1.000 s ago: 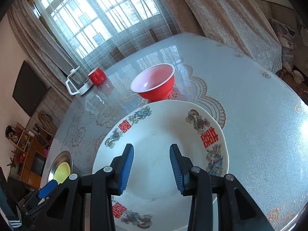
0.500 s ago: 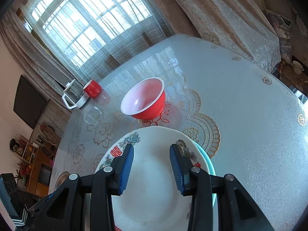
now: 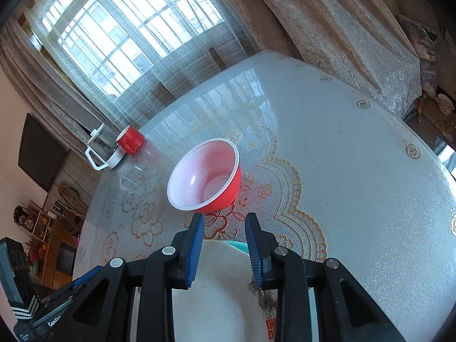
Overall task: Organize plates and bowls
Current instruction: 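Move both grippers toward the red plastic bowl, then grasp the rim of the red plastic bowl with both grippers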
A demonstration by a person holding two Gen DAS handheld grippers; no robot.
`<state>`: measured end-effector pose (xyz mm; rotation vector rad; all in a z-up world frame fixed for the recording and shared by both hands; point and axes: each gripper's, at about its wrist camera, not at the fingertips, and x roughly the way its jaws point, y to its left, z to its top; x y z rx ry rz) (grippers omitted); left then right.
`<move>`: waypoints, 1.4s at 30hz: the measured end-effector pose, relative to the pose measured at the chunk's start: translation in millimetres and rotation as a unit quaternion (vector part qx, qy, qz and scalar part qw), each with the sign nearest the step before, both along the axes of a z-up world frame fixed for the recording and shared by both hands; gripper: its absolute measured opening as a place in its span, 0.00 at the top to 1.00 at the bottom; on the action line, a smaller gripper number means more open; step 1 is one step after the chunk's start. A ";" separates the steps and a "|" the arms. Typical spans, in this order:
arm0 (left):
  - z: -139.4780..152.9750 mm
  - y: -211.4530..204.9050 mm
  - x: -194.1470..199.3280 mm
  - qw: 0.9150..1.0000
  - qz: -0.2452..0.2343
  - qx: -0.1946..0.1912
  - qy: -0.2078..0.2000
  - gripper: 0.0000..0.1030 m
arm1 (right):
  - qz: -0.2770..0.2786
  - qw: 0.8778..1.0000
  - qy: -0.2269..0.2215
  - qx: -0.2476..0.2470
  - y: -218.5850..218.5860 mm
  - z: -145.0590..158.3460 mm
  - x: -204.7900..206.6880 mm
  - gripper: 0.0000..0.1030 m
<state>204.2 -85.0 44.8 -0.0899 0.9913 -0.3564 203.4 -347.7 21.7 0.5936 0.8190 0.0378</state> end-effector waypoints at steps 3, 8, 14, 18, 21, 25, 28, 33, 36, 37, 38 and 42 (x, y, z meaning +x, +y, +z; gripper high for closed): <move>1.7 -9.5 23.1 1.000 -0.017 -0.009 0.011 0.55 | 0.001 1.000 0.011 0.012 -7.0 -4.8 14.1 0.72; 7.4 -29.7 66.0 0.997 -0.063 -0.032 0.038 0.57 | 0.011 0.999 0.016 0.036 -16.9 -7.4 38.8 0.73; -4.6 -44.5 115.0 0.993 -0.055 -0.044 0.095 0.57 | 0.001 0.996 0.046 0.070 -27.7 -5.5 70.8 0.73; -14.9 -55.0 128.8 0.993 -0.055 -0.036 0.102 0.57 | -0.008 0.994 0.072 0.077 -28.6 -15.1 84.2 0.72; -27.0 -67.0 132.3 0.991 -0.072 -0.036 0.104 0.64 | -0.002 0.995 0.074 0.064 -23.8 -24.6 86.5 0.80; -36.7 -70.5 122.1 0.990 -0.065 -0.042 0.118 0.91 | 0.013 0.996 0.076 0.051 -13.3 -32.8 83.1 0.90; -23.6 -60.1 100.4 0.993 -0.046 -0.040 0.097 0.91 | 0.022 0.996 0.068 0.043 -7.1 -26.2 75.7 0.90; 9.7 -37.4 65.2 0.997 -0.029 -0.027 0.060 0.90 | 0.043 0.996 0.048 0.058 6.7 -2.9 61.2 0.90; 29.9 -17.3 46.6 0.999 -0.016 -0.022 0.033 0.90 | 0.064 0.996 0.033 0.058 23.5 11.1 53.1 0.90; 34.9 -9.2 40.6 0.999 -0.011 -0.022 0.027 0.90 | 0.072 0.995 0.030 0.060 29.7 14.3 51.1 0.90; 39.1 -1.7 34.7 0.999 -0.006 -0.023 0.022 0.90 | 0.079 0.995 0.026 0.062 35.0 17.2 49.3 0.90; 49.1 30.1 10.5 1.000 0.012 -0.020 0.002 0.90 | 0.108 0.992 0.016 0.070 60.6 24.1 42.6 0.90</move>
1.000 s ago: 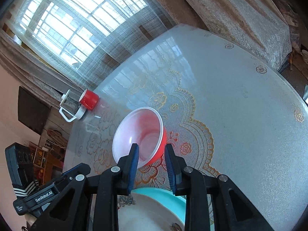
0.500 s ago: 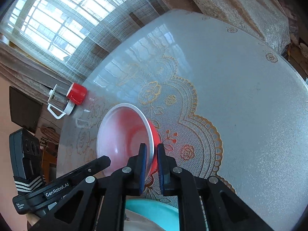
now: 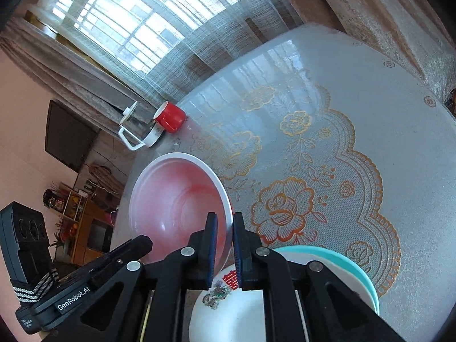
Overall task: Organize plates and bowls
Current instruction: 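Grasp the rim of the red plastic bowl with both grippers, then lift the red bowl and carry it over the steel basin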
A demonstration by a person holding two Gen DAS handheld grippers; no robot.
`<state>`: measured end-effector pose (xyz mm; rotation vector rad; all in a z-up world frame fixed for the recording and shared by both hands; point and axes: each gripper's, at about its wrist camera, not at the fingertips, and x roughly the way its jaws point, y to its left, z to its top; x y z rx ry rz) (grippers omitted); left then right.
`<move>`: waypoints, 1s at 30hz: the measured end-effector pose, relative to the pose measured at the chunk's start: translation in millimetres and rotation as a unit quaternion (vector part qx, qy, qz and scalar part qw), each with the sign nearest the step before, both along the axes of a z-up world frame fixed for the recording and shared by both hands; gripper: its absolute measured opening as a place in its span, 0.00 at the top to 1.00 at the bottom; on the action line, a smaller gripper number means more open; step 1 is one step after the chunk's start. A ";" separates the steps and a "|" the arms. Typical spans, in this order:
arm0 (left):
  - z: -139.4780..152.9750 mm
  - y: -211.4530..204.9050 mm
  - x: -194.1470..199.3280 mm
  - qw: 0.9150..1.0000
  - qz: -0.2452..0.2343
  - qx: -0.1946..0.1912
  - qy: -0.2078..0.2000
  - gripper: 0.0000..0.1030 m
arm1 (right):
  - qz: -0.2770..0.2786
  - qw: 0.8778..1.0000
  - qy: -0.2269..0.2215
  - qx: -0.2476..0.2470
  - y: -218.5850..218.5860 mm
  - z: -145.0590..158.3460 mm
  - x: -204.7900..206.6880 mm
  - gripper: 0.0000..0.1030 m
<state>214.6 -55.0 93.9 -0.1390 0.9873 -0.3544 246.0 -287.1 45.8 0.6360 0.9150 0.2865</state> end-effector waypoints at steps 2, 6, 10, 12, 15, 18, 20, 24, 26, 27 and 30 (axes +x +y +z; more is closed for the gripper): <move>1.6 16.5 -12.8 1.000 0.008 0.002 -0.007 0.90 | 0.014 1.000 -0.003 0.001 13.5 1.5 -4.8 0.90; -1.4 37.7 -28.1 1.000 0.024 0.004 -0.009 0.90 | 0.040 0.999 -0.002 0.007 37.8 -2.4 -15.3 0.89; -9.0 52.6 -40.9 0.999 0.035 0.001 -0.003 0.90 | 0.049 0.999 0.003 0.015 55.7 -9.6 -19.7 0.89; -12.2 56.7 -46.0 0.999 0.034 0.002 0.000 0.90 | 0.050 0.999 0.007 0.014 62.6 -13.9 -20.0 0.87; -14.5 58.8 -53.7 0.999 0.035 0.004 -0.004 0.90 | 0.050 0.999 0.007 0.009 69.1 -14.8 -23.4 0.87; -13.3 62.9 -62.0 0.999 0.032 0.003 -0.009 0.90 | 0.054 0.999 0.005 0.002 76.2 -13.8 -28.0 0.87; -11.3 67.6 -67.6 0.999 0.032 -0.004 -0.012 0.90 | 0.060 0.998 -0.002 -0.001 77.2 -10.4 -34.7 0.87; -9.0 73.5 -78.1 0.999 0.031 -0.010 -0.017 0.90 | 0.065 0.998 -0.009 -0.001 80.3 -7.9 -47.0 0.87; -8.7 74.2 -83.8 0.999 0.029 -0.008 -0.021 0.90 | 0.064 0.998 -0.008 0.001 81.4 -8.9 -52.0 0.87; -8.9 74.8 -85.2 0.999 0.028 -0.008 -0.022 0.90 | 0.064 0.998 -0.007 0.002 82.6 -10.2 -53.9 0.87; -9.4 75.5 -94.8 0.999 0.023 -0.004 -0.028 0.90 | 0.063 0.998 -0.003 0.006 83.4 -13.4 -60.6 0.87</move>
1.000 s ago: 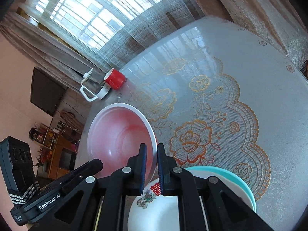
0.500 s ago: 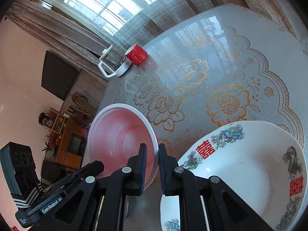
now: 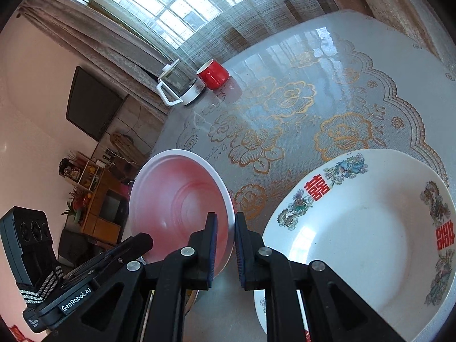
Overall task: Organize plates and bowls
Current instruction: 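Lift the red bowl and carry it over the steel basin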
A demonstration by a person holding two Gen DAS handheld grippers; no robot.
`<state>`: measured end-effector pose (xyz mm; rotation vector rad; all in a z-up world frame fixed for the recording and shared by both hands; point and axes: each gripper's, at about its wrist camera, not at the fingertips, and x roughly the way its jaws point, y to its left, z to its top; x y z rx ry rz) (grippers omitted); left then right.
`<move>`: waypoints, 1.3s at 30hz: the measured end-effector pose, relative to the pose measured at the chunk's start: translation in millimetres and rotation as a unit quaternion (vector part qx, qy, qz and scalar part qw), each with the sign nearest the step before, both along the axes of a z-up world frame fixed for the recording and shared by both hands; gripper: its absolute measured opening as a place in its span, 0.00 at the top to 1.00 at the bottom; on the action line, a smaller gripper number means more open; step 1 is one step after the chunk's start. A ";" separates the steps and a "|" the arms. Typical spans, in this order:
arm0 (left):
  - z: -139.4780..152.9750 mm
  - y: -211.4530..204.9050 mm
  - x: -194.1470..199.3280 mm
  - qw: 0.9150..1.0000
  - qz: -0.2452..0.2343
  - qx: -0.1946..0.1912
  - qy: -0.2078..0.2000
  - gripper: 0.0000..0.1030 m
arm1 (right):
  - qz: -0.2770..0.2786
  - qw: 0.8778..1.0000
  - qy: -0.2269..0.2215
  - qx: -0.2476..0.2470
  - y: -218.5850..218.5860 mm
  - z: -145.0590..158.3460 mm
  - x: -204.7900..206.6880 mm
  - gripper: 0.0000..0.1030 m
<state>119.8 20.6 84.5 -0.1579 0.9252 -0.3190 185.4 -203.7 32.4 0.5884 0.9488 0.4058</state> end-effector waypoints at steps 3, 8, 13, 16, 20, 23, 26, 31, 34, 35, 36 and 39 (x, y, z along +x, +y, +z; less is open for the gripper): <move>-0.2 1.9 -11.1 1.000 -0.006 -0.001 -0.005 0.90 | 0.000 1.000 -0.002 0.001 1.4 0.4 -9.0 0.87; 1.5 4.3 -29.6 1.000 -0.018 -0.003 -0.014 0.90 | 0.004 1.000 -0.008 0.004 2.1 3.0 -23.3 0.87; 0.9 9.5 -53.3 0.999 -0.037 -0.011 -0.023 0.90 | 0.024 1.000 -0.018 0.001 3.1 6.8 -44.8 0.86; -1.7 12.0 -71.0 0.998 -0.051 -0.012 -0.031 0.90 | 0.043 0.999 -0.022 -0.003 4.6 6.1 -60.7 0.83; -10.0 15.2 -91.6 0.997 -0.070 -0.013 -0.030 0.90 | 0.062 0.998 -0.010 -0.017 8.6 -2.0 -80.6 0.83; -19.9 16.8 -103.7 0.996 -0.081 -0.014 -0.018 0.90 | 0.075 0.997 0.001 -0.017 8.6 -9.1 -94.8 0.83; -30.2 17.8 -113.8 0.996 -0.089 -0.017 -0.005 0.90 | 0.083 0.996 0.014 -0.020 8.3 -16.5 -103.7 0.83; -48.7 15.4 -125.0 0.996 -0.091 -0.016 0.017 0.89 | 0.087 0.996 0.031 -0.013 7.9 -26.3 -113.0 0.77; -56.3 13.5 -125.9 0.996 -0.087 -0.012 0.026 0.89 | 0.087 0.995 0.034 -0.015 8.7 -29.3 -114.2 0.76; -58.3 13.3 -125.3 0.996 -0.086 -0.014 0.029 0.89 | 0.087 0.995 0.037 -0.015 8.6 -31.0 -113.8 0.75; -59.9 14.0 -124.1 0.996 -0.084 -0.017 0.032 0.89 | 0.086 0.995 0.042 -0.014 8.7 -32.4 -115.6 0.75; -65.2 13.7 -121.4 0.996 -0.079 -0.021 0.039 0.84 | 0.082 0.995 0.046 -0.016 6.9 -35.4 -118.7 0.73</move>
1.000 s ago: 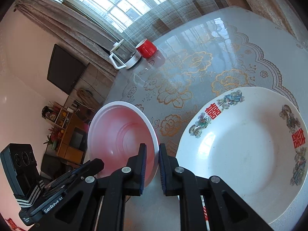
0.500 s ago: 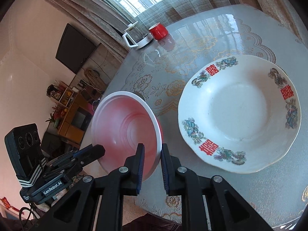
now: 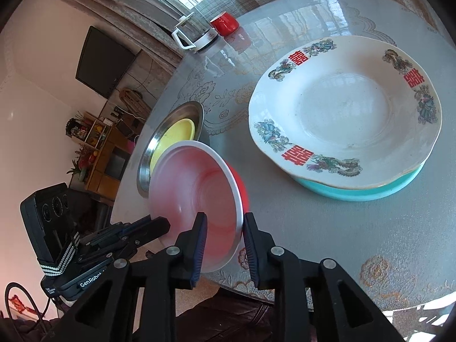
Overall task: Organize plates and bowls
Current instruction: 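Lift the red bowl and carry it over the steel basin, then lower the red bowl into the yellow bowl inside the basin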
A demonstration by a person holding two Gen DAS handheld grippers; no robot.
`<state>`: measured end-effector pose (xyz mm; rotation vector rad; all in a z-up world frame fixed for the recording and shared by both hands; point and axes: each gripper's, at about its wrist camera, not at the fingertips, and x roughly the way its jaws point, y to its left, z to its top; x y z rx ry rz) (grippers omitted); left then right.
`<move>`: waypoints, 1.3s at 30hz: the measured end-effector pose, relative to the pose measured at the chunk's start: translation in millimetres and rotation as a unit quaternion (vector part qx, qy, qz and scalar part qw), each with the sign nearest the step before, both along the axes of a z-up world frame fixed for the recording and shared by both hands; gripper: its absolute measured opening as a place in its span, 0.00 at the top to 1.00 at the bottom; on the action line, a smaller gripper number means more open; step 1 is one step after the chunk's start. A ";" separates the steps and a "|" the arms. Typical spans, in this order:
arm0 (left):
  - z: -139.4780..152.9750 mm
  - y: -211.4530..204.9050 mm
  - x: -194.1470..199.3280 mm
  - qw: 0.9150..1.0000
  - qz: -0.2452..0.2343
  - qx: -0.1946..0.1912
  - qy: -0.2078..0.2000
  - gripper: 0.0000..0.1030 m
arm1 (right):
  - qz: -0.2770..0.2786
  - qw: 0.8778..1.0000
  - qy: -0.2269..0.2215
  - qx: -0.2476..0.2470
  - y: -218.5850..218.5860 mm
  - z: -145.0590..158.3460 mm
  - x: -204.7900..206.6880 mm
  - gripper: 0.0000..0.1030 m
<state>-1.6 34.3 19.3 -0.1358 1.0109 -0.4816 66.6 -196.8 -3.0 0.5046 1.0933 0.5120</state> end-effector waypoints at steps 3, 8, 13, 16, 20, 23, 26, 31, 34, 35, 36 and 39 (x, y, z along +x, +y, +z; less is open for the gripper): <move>-4.5 -0.7 2.3 1.000 0.000 0.002 0.004 0.81 | -0.007 1.000 0.011 -0.001 -3.1 -5.1 -2.9 0.72; -8.7 -0.5 -0.7 1.000 -0.005 0.010 0.000 0.81 | -0.010 1.000 0.012 -0.010 -5.6 -10.0 -8.4 0.72; 0.3 -2.0 -5.5 0.999 -0.012 0.011 -0.033 0.84 | -0.010 0.999 -0.020 -0.027 -1.3 -2.1 -11.9 0.83; 8.4 2.8 -4.4 0.999 -0.009 0.001 -0.046 0.84 | -0.003 0.998 -0.041 -0.038 3.3 9.8 -11.4 0.83; 20.9 19.4 0.2 0.998 0.005 -0.026 -0.055 0.84 | 0.011 0.997 -0.066 -0.025 6.8 30.5 -10.2 0.83; 30.8 36.0 6.5 0.997 0.028 -0.037 -0.062 0.84 | 0.033 0.995 -0.092 -0.026 21.1 50.6 -1.1 0.83; 39.4 54.8 15.2 0.995 0.059 -0.040 -0.071 0.84 | 0.052 0.992 -0.112 -0.021 42.3 66.3 15.5 0.83; 42.6 86.4 38.6 0.991 0.113 -0.048 -0.062 0.84 | 0.061 0.992 -0.113 -0.005 76.3 69.3 50.3 0.83; 36.6 98.8 52.8 0.989 0.134 -0.048 -0.047 0.84 | 0.058 0.994 -0.097 0.000 92.2 59.2 68.3 0.83; 35.2 101.5 56.5 0.988 0.138 -0.048 -0.044 0.84 | 0.055 0.994 -0.094 0.002 96.1 57.3 73.3 0.83; 33.7 103.2 59.0 0.988 0.141 -0.042 -0.045 0.84 | 0.053 0.994 -0.091 0.005 98.8 54.7 77.5 0.83; 27.1 109.2 63.1 0.987 0.153 -0.033 -0.040 0.84 | 0.053 0.996 -0.074 0.006 106.9 43.2 88.0 0.83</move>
